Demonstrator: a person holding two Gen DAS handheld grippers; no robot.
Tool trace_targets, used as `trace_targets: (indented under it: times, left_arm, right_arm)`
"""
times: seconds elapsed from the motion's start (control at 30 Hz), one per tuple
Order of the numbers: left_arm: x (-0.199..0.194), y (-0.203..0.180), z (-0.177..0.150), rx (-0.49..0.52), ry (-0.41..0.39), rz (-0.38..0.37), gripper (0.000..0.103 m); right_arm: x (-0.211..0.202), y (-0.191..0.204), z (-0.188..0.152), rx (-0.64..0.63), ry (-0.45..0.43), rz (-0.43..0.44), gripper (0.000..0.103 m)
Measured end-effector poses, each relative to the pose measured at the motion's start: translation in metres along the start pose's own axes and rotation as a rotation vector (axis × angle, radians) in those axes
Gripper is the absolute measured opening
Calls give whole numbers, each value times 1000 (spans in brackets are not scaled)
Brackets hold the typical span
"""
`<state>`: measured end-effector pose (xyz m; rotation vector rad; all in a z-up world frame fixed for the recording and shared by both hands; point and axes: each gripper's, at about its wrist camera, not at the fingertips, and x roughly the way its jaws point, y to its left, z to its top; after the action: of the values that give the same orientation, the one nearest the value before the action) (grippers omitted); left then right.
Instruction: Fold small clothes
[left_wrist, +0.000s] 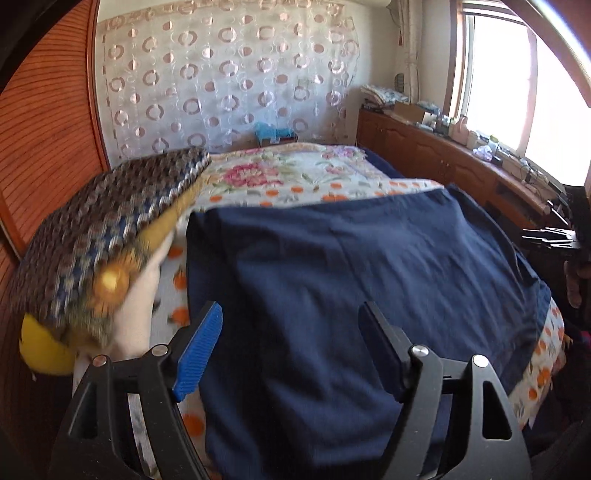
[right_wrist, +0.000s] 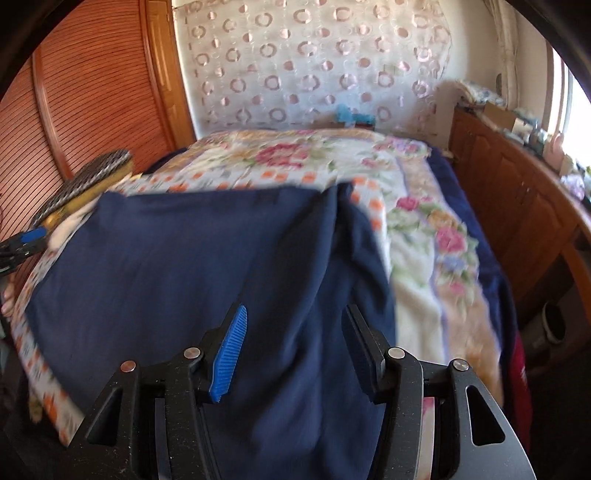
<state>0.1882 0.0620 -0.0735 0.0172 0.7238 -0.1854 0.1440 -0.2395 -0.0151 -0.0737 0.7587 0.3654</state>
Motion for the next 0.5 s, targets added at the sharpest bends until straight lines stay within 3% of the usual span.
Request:
trace_targets:
  times: [0.07, 0.23, 0.33, 0.4, 0.5]
  left_arm:
    - [-4, 1, -16, -16, 31, -5, 76]
    - [-3, -3, -41, -58, 106, -44, 58]
    - [0, -11, -49, -52, 126, -62, 58]
    - [5, -16, -56, -39, 142, -69, 58]
    - [2, -26, -56, 2, 141, -37, 56]
  right_arm:
    - [-10, 5, -19, 6, 17, 15, 55]
    - [-19, 3, -43, 53, 51, -7, 55]
    - [-27, 3, -45, 62, 51, -8, 55]
    - [-30, 2, -45, 66, 35, -6, 44]
    - [-38, 4, -44, 65, 31, 37, 17]
